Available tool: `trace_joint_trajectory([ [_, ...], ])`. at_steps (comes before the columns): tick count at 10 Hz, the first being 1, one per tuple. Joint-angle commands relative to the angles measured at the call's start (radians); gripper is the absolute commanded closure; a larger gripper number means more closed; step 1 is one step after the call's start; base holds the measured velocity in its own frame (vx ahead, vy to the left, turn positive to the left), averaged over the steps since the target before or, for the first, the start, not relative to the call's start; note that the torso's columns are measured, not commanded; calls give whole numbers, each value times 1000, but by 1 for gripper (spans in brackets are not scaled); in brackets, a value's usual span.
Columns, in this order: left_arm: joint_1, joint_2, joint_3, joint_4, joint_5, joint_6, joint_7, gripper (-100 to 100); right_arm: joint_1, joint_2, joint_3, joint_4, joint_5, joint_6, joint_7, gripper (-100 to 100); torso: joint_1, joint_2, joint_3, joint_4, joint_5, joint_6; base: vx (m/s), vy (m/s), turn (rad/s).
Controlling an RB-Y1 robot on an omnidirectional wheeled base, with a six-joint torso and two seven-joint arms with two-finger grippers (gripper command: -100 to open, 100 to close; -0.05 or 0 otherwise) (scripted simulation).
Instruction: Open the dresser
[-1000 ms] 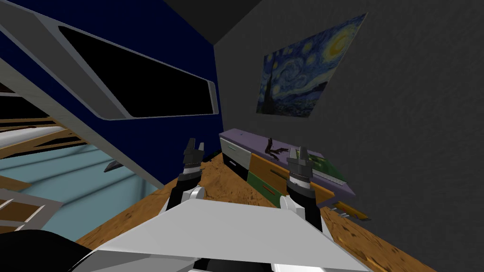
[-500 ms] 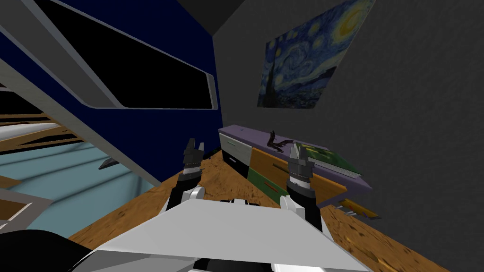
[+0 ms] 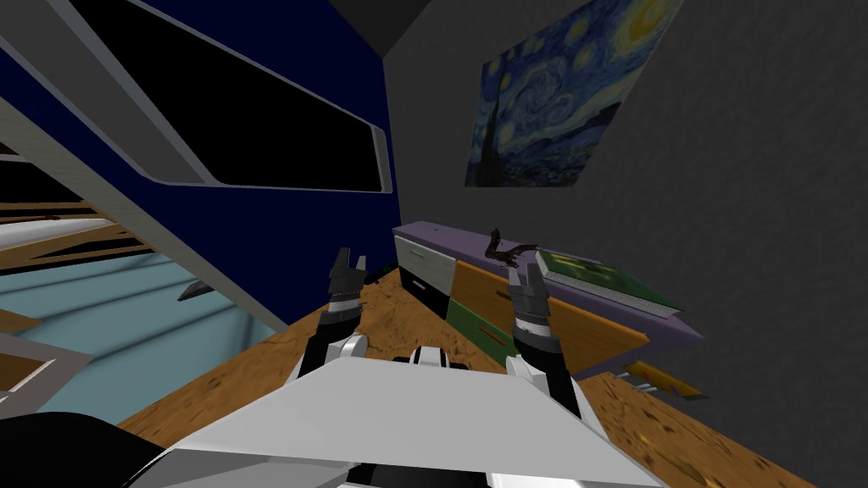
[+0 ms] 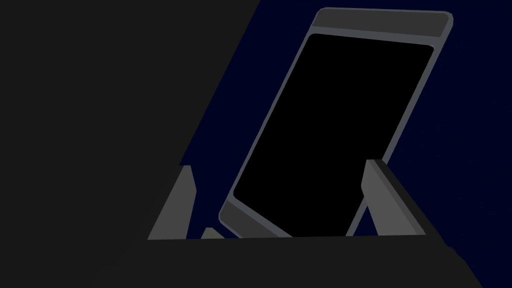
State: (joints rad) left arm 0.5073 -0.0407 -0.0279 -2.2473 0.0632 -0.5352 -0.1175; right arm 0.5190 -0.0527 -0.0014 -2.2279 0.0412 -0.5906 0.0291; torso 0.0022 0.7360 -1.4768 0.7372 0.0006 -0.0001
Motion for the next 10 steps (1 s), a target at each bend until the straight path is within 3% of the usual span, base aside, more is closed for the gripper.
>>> trace_joint_trajectory([
  [1, 0, 0, 0, 0, 0, 0, 0, 0, -8, -63, 0, 33, 31, 43, 6, -100, -2, 1, 0, 0, 0, 0, 58, 67, 31],
  [3, 0, 0, 0, 0, 0, 0, 0, 0, -9, -96, 6, 53, 59, 75, 12, -100, 0, 0, 0, 0, 0, 0, 79, 95, 34],
  [5, 0, 0, 0, 0, 0, 0, 0, 0, -10, -157, 19, 102, 125, 139, 27, -100, -3, 2, 1, 1, -1, 0, 90, 103, 49],
  [6, 0, 0, 0, 0, 0, 0, 0, 0, -10, -157, 19, 102, 125, 150, 27, -100, 0, 0, 0, 0, 0, 0, 85, 105, 18],
  [8, 0, 0, 0, 0, 0, 0, 0, 0, -10, -212, 34, 158, 195, 218, 45, -100, -3, 2, 1, 1, -1, 0, 105, 112, 56],
  [9, 0, 0, 0, 0, 0, 0, 0, 0, -10, -212, 34, 158, 204, 239, 45, -100, -1, 1, 0, 1, 0, 0, 117, 110, 19],
  [10, 0, 0, 0, 0, 0, 0, 0, 0, -11, -237, 42, 187, 248, 266, 55, -100, -3, 1, 0, 1, 0, 0, 132, 127, 50],
])
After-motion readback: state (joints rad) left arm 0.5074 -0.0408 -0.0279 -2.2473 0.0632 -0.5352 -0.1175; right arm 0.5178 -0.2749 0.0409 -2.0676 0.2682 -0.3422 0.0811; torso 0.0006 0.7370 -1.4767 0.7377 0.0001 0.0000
